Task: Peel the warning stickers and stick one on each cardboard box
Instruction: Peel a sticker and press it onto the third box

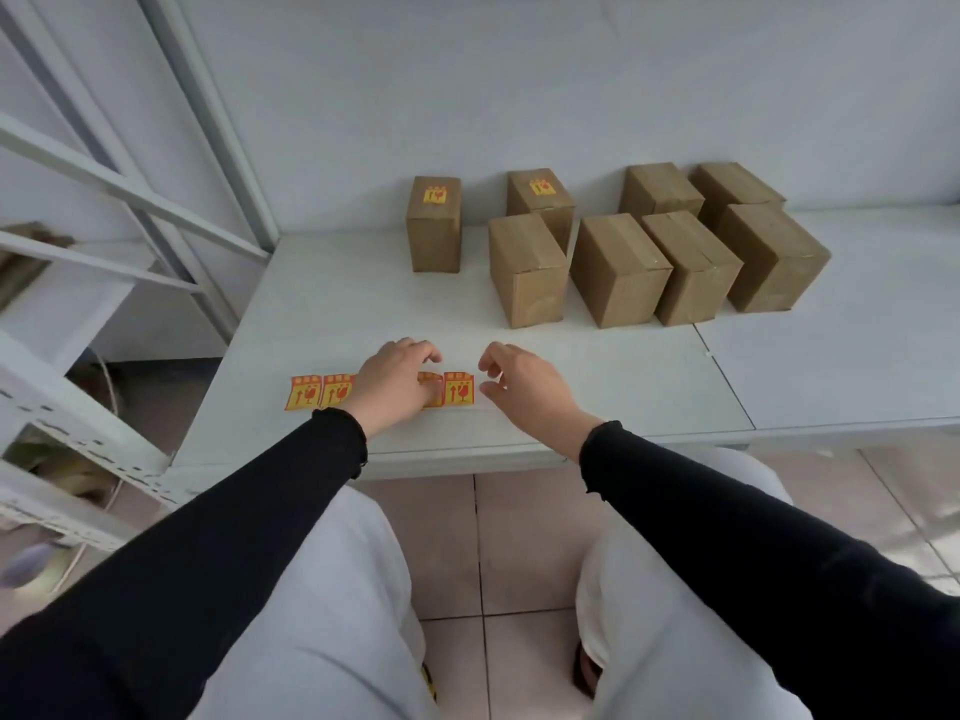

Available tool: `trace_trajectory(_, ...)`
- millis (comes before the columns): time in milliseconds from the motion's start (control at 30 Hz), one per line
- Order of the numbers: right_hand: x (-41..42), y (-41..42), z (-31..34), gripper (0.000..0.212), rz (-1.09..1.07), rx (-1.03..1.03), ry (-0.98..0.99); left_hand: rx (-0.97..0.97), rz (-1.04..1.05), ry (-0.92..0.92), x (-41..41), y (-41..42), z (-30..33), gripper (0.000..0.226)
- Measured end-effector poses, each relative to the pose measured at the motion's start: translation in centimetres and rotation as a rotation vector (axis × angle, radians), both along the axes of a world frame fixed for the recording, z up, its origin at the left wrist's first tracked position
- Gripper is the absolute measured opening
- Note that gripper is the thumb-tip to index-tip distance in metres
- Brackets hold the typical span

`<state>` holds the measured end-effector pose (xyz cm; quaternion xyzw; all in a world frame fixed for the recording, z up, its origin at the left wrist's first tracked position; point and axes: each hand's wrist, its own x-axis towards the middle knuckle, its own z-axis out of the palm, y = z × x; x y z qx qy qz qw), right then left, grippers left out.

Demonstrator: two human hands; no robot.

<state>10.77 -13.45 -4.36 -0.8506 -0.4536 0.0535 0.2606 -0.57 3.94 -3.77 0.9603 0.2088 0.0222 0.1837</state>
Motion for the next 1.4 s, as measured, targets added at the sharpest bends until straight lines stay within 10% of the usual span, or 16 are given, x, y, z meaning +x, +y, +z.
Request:
trace_trajectory(267, -0.4, 0.3, -2.5, 0.034, -0.047, -0.047, -0.049, 0.070, 0.064, 0.025, 0.7, -0.8, -1.4, 0.014)
trace_trajectory(867, -0.6, 0.4, -1.8, 0.011, -0.169, 0.171, -0.198, -0.404, 0.205, -0.145, 1.1, -1.1, -0.8, 0.019)
trace_trajectory(1400, -0.1, -0.5, -0.2, 0.014, -0.249, 0.274, 0.113, -0.107, 0.171, -0.163, 1.5, -0.8, -1.3, 0.015)
